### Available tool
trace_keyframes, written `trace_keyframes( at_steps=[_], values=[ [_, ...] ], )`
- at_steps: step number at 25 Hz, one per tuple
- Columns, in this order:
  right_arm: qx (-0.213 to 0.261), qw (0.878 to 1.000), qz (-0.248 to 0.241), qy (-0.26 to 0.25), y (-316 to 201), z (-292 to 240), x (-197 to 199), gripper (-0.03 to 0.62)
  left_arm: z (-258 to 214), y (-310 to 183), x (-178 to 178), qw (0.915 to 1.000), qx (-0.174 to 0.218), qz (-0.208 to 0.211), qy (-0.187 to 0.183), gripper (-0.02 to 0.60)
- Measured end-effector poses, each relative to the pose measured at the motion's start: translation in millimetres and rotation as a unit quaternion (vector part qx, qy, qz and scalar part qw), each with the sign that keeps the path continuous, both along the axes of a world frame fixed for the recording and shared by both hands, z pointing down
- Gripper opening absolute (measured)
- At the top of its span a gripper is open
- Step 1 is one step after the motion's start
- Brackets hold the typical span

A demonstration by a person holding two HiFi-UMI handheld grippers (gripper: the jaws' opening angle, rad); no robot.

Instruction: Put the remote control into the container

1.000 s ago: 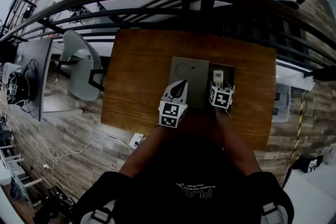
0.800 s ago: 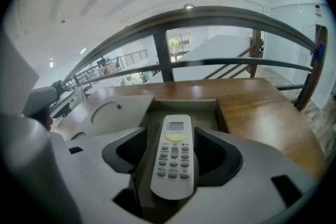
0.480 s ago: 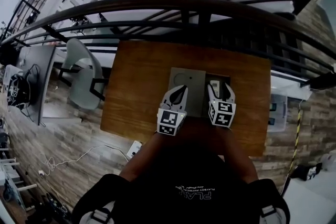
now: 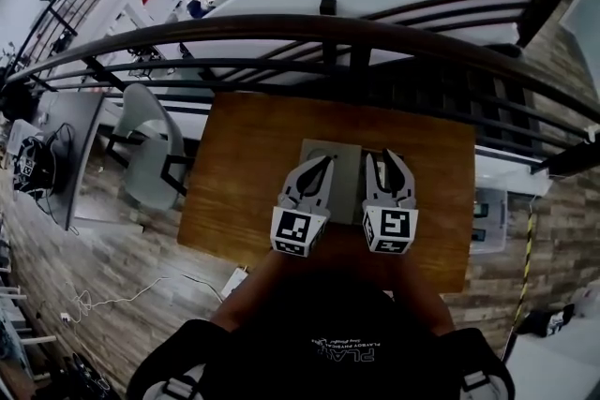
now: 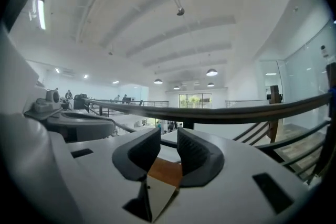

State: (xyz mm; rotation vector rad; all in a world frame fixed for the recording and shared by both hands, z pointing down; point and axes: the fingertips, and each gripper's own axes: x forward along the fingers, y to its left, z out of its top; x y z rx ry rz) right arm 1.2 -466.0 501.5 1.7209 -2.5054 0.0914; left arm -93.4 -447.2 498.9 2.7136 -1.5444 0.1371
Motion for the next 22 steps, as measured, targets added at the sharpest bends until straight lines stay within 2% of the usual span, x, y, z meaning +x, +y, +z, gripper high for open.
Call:
trace_keyframes(
  at_steps=[3,6,13,18,22],
  values=[
    [0.027,1.000,-0.008,0.009,7,-16,-2,0.059,-9,4,5,0.9999,0.008,0.005,0.007,0.002],
    [0.045,0.999,-0.016,0.010,15,-26,-4,0.035,-18,6,4,0.9996,0.008,0.006,0.026,0.002],
    [0.073,0.997,-0.025,0.013,31,-38,-7,0.029,-33,14,11,0.9990,0.029,0.019,0.029,0.002],
    [0.092,0.995,-0.029,0.011,37,-50,-9,0.029,-36,18,13,0.9992,0.026,0.019,0.024,0.002],
    [0.085,0.996,-0.035,0.018,39,-43,-7,0.029,-35,20,13,0.9993,0.026,0.016,0.023,0.002]
  ],
)
